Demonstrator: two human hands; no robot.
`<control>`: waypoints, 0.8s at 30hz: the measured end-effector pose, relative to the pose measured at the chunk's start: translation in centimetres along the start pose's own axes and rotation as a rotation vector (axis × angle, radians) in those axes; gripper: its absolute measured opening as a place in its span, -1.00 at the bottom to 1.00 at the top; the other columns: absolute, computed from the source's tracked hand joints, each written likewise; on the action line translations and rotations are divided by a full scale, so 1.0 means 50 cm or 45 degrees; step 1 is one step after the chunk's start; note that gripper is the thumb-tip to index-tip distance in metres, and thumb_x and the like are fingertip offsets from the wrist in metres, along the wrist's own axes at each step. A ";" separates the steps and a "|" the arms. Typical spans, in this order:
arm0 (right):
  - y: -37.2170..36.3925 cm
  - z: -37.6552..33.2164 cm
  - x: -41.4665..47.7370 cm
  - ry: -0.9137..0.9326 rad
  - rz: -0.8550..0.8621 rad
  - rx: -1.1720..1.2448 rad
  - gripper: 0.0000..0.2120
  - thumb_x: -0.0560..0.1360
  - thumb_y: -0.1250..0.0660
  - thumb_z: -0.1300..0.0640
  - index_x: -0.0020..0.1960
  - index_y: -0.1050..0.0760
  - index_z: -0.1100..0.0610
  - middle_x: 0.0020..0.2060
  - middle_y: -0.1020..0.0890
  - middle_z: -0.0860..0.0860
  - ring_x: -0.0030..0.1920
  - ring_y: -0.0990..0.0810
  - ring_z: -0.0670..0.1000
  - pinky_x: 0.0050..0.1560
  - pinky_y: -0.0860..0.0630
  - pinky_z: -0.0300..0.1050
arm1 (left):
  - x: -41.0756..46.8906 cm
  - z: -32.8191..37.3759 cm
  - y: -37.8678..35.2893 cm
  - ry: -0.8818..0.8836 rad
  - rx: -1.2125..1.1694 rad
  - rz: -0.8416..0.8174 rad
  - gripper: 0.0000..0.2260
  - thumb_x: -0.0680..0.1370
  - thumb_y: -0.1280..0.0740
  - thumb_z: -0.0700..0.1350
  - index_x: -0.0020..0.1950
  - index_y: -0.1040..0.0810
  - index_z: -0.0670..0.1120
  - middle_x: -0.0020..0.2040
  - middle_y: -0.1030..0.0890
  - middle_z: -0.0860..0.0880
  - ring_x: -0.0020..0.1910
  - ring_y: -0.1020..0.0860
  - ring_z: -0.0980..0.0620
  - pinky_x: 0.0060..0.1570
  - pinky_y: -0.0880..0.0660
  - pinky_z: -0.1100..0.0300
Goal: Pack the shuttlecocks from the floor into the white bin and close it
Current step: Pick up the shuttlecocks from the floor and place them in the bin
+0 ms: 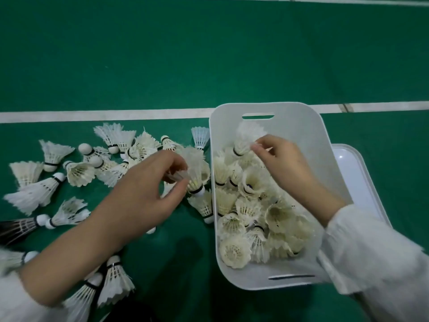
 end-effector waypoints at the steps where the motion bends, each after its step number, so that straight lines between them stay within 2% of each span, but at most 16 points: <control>1: -0.025 -0.005 0.013 0.016 -0.023 -0.036 -0.76 0.56 -0.20 -0.02 0.04 -0.56 0.09 -0.15 -0.58 -0.06 -0.16 -0.52 -0.02 -0.13 -0.37 -0.14 | -0.001 -0.007 -0.001 0.001 0.023 0.001 -0.90 0.52 -0.31 -0.05 0.01 -0.44 0.05 -0.10 -0.52 0.21 -0.02 -0.47 0.32 -0.11 -0.37 0.53; 5: -0.123 0.004 0.062 0.000 -0.172 -0.284 -0.72 0.56 -0.19 -0.03 0.03 -0.58 0.13 -0.02 -0.60 0.11 0.03 -0.55 0.13 0.07 -0.50 0.07 | -0.005 -0.028 0.000 -0.017 0.073 0.011 -0.91 0.52 -0.31 -0.18 0.00 -0.52 -0.02 -0.10 -0.54 0.18 -0.05 -0.48 0.23 -0.05 -0.40 0.42; 7: -0.153 0.011 0.073 -0.087 -0.308 -0.490 -0.71 0.56 -0.19 -0.04 0.06 -0.59 0.09 0.07 -0.57 0.10 0.13 -0.49 0.14 0.20 -0.43 0.13 | -0.005 -0.035 0.002 -0.080 0.142 0.021 -0.94 0.52 -0.32 -0.20 -0.04 -0.54 -0.07 -0.14 -0.55 0.13 -0.12 -0.46 0.19 -0.06 -0.37 0.40; 11: -0.157 0.005 0.069 -0.197 -0.430 -0.533 -0.69 0.55 -0.19 -0.05 0.23 -0.49 0.02 0.24 -0.44 0.09 0.28 -0.34 0.13 0.28 -0.30 0.12 | -0.001 -0.047 0.006 -0.119 0.173 0.065 -0.93 0.53 -0.30 -0.14 -0.06 -0.56 -0.10 -0.17 -0.56 0.07 -0.14 -0.43 0.17 -0.06 -0.34 0.41; 13: -0.131 -0.012 0.054 -0.138 -0.345 -0.467 -0.62 0.53 -0.23 -0.01 0.33 -0.37 0.00 0.29 -0.37 0.08 0.31 -0.32 0.10 0.31 -0.28 0.11 | 0.005 -0.050 0.004 -0.108 0.151 0.078 -0.96 0.52 -0.32 -0.17 -0.06 -0.56 -0.08 -0.17 -0.54 0.10 -0.13 -0.43 0.18 -0.06 -0.33 0.42; 15: -0.090 -0.045 0.024 0.039 -0.110 -0.177 -0.62 0.53 -0.24 0.07 0.33 -0.34 -0.01 0.22 -0.41 0.01 0.23 -0.41 0.01 0.27 -0.38 0.01 | 0.012 -0.052 0.003 -0.115 0.129 0.095 -0.96 0.51 -0.33 -0.18 -0.06 -0.56 -0.08 -0.16 -0.53 0.12 -0.13 -0.42 0.19 -0.04 -0.34 0.42; 16: -0.069 -0.067 0.003 0.155 -0.059 0.001 -0.64 0.54 -0.24 0.11 0.32 -0.34 -0.02 0.13 -0.47 -0.04 0.13 -0.47 -0.07 0.19 -0.45 -0.07 | 0.016 -0.050 0.003 -0.127 0.115 0.107 -0.96 0.51 -0.33 -0.19 -0.06 -0.56 -0.09 -0.16 -0.53 0.12 -0.13 -0.42 0.19 -0.04 -0.35 0.40; 17: -0.049 -0.091 -0.021 0.264 -0.099 0.139 -0.65 0.53 -0.25 0.12 0.30 -0.34 -0.06 0.02 -0.51 -0.10 0.01 -0.51 -0.13 0.07 -0.50 -0.15 | 0.019 -0.047 0.004 -0.146 0.101 0.118 -0.96 0.51 -0.34 -0.19 -0.06 -0.56 -0.10 -0.16 -0.53 0.11 -0.13 -0.43 0.19 -0.04 -0.35 0.40; 19: -0.033 -0.131 -0.059 0.421 -0.328 0.159 -0.63 0.52 -0.27 0.05 0.30 -0.33 -0.13 -0.12 -0.53 -0.16 -0.15 -0.54 -0.16 -0.10 -0.53 -0.24 | 0.027 -0.039 0.008 -0.193 0.082 0.140 -0.95 0.51 -0.34 -0.16 -0.07 -0.56 -0.12 -0.17 -0.53 0.09 -0.14 -0.42 0.19 -0.07 -0.33 0.43; 21: -0.045 -0.150 -0.074 0.526 -0.429 0.024 -0.73 0.51 -0.27 0.00 0.21 -0.41 -0.09 -0.09 -0.56 -0.14 -0.15 -0.54 -0.13 -0.11 -0.52 -0.18 | 0.032 -0.031 0.011 -0.256 0.063 0.155 -0.91 0.50 -0.32 -0.13 -0.07 -0.57 -0.12 -0.18 -0.54 0.07 -0.16 -0.43 0.18 -0.10 -0.34 0.41; 23: -0.060 -0.157 -0.069 0.524 -0.310 0.051 -0.89 0.52 -0.28 0.08 0.03 -0.51 0.03 -0.15 -0.60 -0.12 -0.16 -0.55 -0.12 -0.11 -0.52 -0.15 | 0.031 -0.027 0.014 -0.303 0.050 0.176 -0.91 0.51 -0.32 -0.14 -0.02 -0.57 -0.10 -0.13 -0.56 0.06 -0.12 -0.46 0.16 -0.07 -0.38 0.38; 24: -0.060 -0.158 -0.062 0.478 -0.228 0.137 -0.95 0.52 -0.29 0.14 -0.05 -0.53 0.05 -0.21 -0.59 -0.15 -0.20 -0.55 -0.16 -0.15 -0.52 -0.24 | 0.029 -0.027 0.018 -0.294 0.039 0.208 -0.89 0.52 -0.32 -0.15 0.03 -0.56 -0.08 -0.04 -0.57 0.08 -0.05 -0.48 0.16 0.01 -0.41 0.34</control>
Point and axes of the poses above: each hand's wrist, its own x-axis towards the middle knuckle, its own y-axis out of the back of the hand, z = x × y, the point moved 1 cm from there along x, towards the middle knuckle
